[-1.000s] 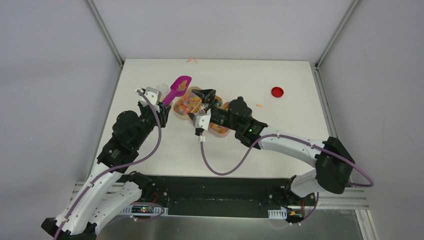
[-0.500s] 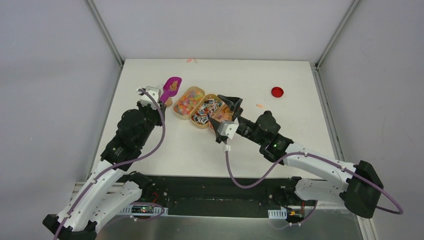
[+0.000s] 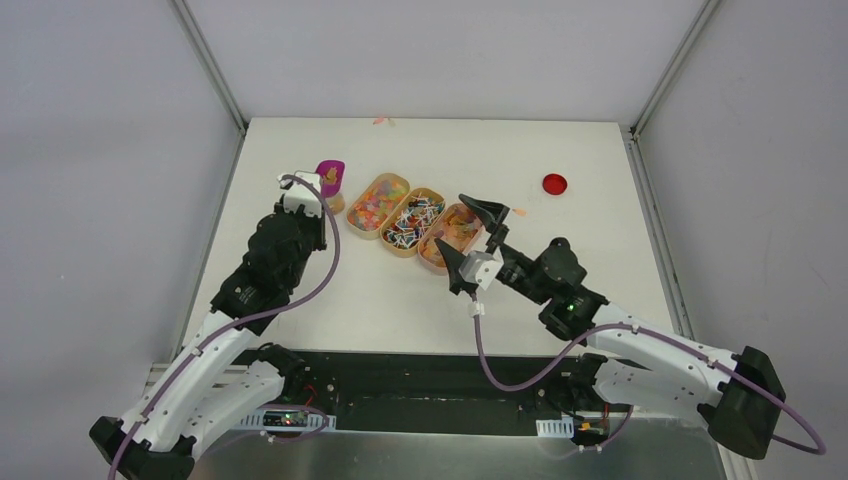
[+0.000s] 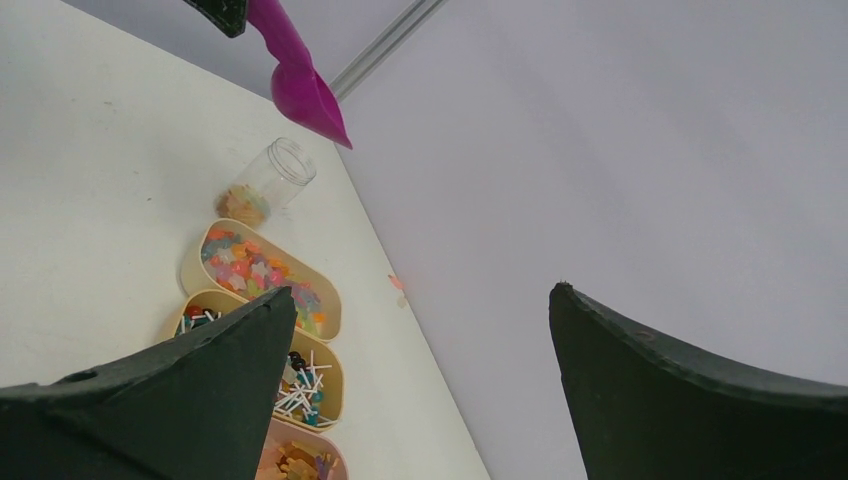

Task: Pack the candies
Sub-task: Place the fake candies in the packing bottle.

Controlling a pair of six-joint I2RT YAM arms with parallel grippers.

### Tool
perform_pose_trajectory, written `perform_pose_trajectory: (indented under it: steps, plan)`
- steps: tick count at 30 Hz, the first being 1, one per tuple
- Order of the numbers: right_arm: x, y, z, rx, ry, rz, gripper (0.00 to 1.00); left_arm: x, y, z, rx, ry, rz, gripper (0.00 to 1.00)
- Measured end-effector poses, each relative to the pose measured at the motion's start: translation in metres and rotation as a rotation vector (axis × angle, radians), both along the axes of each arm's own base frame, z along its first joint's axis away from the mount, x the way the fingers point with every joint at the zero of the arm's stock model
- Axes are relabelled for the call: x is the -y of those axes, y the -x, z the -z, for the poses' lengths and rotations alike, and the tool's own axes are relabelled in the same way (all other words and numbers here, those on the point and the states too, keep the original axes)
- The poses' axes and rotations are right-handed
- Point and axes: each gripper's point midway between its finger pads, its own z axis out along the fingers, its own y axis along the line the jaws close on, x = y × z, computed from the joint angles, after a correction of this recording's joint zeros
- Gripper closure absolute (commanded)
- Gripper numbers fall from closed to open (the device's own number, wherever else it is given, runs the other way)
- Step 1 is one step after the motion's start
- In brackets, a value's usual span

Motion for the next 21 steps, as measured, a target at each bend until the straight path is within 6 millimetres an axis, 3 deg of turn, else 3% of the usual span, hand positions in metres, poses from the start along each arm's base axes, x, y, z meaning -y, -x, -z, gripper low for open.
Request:
perform_pose_trajectory:
  steps: [21]
  plan:
    - [0.019, 0.006, -0.02, 0.037, -0.06, 0.032, 0.0, -0.015, -0.012, 0.027, -0.09, -0.067, -0.095, 1.0]
